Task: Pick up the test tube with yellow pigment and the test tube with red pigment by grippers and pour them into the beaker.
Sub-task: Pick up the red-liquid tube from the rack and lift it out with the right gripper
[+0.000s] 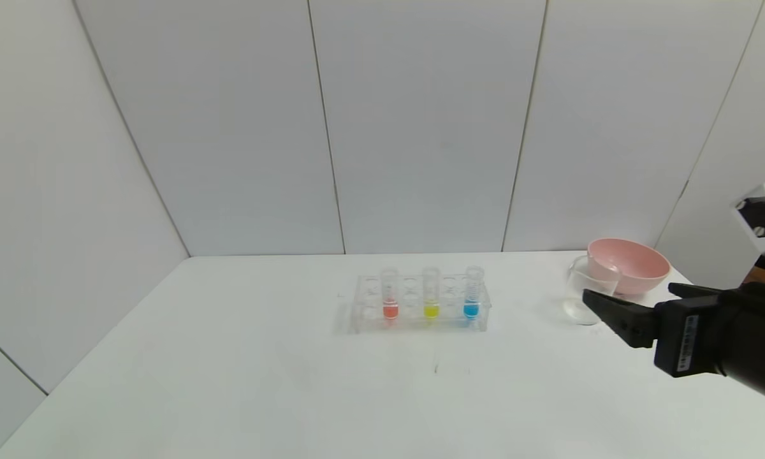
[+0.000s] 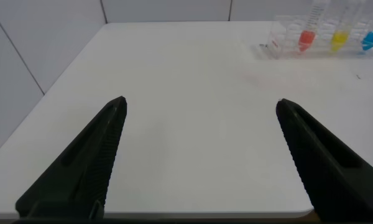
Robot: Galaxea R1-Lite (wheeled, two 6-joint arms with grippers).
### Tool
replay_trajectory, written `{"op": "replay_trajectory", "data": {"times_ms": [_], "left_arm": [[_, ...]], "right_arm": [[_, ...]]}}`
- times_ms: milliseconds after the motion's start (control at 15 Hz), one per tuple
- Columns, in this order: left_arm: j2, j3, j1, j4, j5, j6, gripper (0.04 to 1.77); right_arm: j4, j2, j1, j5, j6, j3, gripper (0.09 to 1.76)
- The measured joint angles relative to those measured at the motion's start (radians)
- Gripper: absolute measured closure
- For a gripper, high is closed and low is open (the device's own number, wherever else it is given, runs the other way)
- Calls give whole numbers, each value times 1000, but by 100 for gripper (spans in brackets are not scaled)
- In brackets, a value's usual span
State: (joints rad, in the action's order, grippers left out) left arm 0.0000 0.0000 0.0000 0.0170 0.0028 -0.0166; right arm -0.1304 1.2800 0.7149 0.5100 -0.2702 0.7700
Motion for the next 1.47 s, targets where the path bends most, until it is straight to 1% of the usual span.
{"op": "replay_trajectory", "data": {"times_ms": [200, 400, 533, 933, 1200, 1333, 1467], "left_arm": [[0, 0, 0, 0, 0, 0, 9], [0, 0, 0, 0, 0, 0, 9], [0, 0, 0, 0, 0, 0, 9], [0, 0, 0, 0, 0, 0, 9], [0, 0, 0, 0, 0, 0, 9], [0, 0, 0, 0, 0, 0, 9], [0, 0, 0, 0, 0, 0, 9]], "right_arm": [[7, 89, 103, 38, -109, 33, 14], [5, 192, 187, 65, -156, 68, 14], [1, 281, 223, 81, -169, 119, 14], [6, 539, 281, 86, -174, 379, 14], [20, 686, 295, 85, -170, 540, 14], [53, 766, 291, 86, -166, 641, 14], [112, 850, 277, 84, -164, 751, 14]]}}
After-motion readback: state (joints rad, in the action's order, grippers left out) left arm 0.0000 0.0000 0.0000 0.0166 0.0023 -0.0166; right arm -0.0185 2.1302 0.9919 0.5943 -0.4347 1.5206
